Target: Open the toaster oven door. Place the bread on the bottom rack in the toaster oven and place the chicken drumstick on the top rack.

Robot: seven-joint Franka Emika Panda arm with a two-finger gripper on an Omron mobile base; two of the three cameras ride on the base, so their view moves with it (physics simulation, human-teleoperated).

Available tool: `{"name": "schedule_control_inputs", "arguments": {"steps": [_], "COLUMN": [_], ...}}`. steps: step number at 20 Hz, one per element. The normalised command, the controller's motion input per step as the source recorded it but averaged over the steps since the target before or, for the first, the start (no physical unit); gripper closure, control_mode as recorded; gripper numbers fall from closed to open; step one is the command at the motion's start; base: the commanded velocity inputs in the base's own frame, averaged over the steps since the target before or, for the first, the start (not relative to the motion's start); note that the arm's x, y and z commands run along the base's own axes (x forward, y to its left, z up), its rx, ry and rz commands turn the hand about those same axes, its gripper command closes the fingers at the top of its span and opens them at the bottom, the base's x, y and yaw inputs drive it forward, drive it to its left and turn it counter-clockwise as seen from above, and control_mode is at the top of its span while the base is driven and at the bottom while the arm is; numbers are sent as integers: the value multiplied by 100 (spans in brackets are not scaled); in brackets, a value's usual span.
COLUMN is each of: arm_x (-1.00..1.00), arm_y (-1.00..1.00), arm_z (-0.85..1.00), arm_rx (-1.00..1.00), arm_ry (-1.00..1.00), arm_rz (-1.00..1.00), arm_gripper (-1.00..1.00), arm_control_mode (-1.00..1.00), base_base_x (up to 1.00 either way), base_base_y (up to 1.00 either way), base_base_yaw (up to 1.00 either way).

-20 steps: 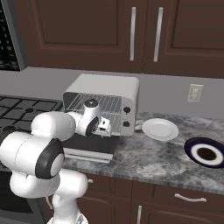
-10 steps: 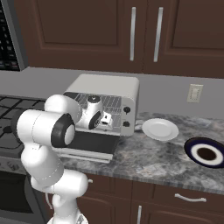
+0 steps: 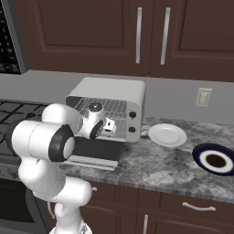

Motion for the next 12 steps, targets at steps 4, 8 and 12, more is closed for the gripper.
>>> {"name": "schedule_control_inputs", "arguments": {"steps": [4,8,12], "arm_x": [-100,-63,-45], "arm_y": [24,94,100], "arm_z": [64,91,100], "arm_rx": [-1,-10,-11], "arm_ry": [-7,0,1], "arm_rz": [0,0,0], "arm_gripper": [-100,-100,-100], "arm_control_mode": [-100,-100,-100], "base_base_x": [0,0,0], "base_base_y": [0,0,0], "base_base_yaw": [0,0,0]}}
